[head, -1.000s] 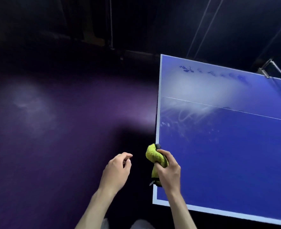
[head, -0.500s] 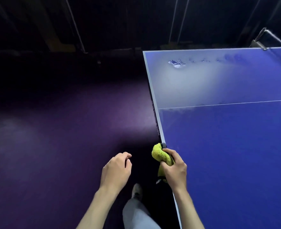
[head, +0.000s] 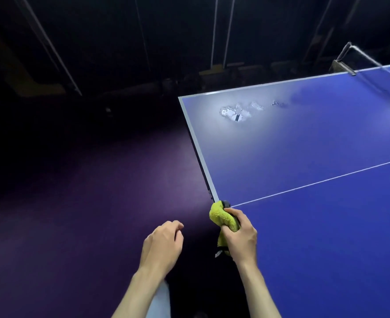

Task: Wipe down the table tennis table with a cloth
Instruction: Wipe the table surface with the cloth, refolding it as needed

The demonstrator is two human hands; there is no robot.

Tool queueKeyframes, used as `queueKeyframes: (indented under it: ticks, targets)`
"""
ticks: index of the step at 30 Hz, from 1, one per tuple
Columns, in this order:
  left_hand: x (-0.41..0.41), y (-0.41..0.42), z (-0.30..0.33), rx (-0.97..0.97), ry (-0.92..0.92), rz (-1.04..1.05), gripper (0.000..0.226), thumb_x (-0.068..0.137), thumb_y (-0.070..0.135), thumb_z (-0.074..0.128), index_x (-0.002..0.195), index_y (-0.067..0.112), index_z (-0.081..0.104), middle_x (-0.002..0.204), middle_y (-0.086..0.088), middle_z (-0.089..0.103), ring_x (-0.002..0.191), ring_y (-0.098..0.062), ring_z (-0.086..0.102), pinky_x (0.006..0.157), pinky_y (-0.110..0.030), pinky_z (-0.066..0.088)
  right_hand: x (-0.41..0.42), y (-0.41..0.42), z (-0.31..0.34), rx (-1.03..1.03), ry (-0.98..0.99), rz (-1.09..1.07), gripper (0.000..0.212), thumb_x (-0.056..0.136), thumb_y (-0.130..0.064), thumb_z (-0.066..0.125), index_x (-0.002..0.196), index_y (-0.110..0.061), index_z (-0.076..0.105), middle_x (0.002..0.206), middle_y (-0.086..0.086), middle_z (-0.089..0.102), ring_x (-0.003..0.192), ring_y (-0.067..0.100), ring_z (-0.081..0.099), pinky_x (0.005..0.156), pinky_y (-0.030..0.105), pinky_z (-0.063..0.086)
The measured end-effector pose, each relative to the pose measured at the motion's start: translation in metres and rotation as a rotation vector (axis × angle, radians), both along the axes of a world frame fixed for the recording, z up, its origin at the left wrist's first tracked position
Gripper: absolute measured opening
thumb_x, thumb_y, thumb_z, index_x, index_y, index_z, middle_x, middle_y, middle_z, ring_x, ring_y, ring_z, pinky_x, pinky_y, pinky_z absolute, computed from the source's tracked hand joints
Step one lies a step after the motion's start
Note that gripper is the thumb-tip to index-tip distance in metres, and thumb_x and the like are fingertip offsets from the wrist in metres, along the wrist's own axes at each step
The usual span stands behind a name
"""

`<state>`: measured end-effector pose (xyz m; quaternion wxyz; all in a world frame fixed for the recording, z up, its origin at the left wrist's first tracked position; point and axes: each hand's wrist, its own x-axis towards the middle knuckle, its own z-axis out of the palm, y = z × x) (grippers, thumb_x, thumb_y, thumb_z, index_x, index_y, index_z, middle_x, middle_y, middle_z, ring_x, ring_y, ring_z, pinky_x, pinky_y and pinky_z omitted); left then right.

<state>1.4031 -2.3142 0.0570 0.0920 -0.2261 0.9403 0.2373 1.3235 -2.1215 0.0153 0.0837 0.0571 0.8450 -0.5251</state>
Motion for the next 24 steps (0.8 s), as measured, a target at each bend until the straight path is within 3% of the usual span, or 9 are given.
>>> queueKeyframes:
  ticks: [5, 14, 24]
  targets:
    - [-0.104, -0.074, -0.020, 0.042, 0.003, -0.089, 0.029, 0.103, 0.031, 0.043, 0.125, 0.035, 0.062, 0.117, 0.017, 0.065, 0.105, -0.010, 0.063, 0.087, -0.029, 0.048, -0.080, -0.073, -0.013, 0.048, -0.019, -0.019, 0.045, 0.084, -0.008, 0.067, 0.113, -0.043, 0.067, 0.108, -0.017, 0.070, 0.097, 0.003, 0.065, 0.086, 0.035, 0.056]
    - [-0.297, -0.188, -0.020, 0.172, -0.034, -0.252, 0.028, 0.102, 0.032, 0.045, 0.122, 0.038, 0.062, 0.118, 0.019, 0.065, 0.105, -0.009, 0.063, 0.088, -0.030, 0.049, -0.206, -0.163, -0.001, 0.077, -0.049, -0.283, 0.051, 0.080, -0.007, 0.069, 0.108, -0.049, 0.067, 0.104, -0.021, 0.070, 0.093, 0.001, 0.064, 0.082, 0.038, 0.057]
    - [-0.507, -0.189, -0.029, 0.181, -0.056, -0.520, 0.028, 0.099, 0.030, 0.046, 0.118, 0.038, 0.065, 0.115, 0.022, 0.065, 0.098, -0.003, 0.062, 0.082, -0.030, 0.046, -0.343, -0.177, -0.026, 0.055, -0.072, -0.566, 0.048, 0.082, -0.007, 0.071, 0.114, -0.042, 0.068, 0.110, -0.018, 0.067, 0.099, 0.008, 0.064, 0.084, 0.034, 0.054]
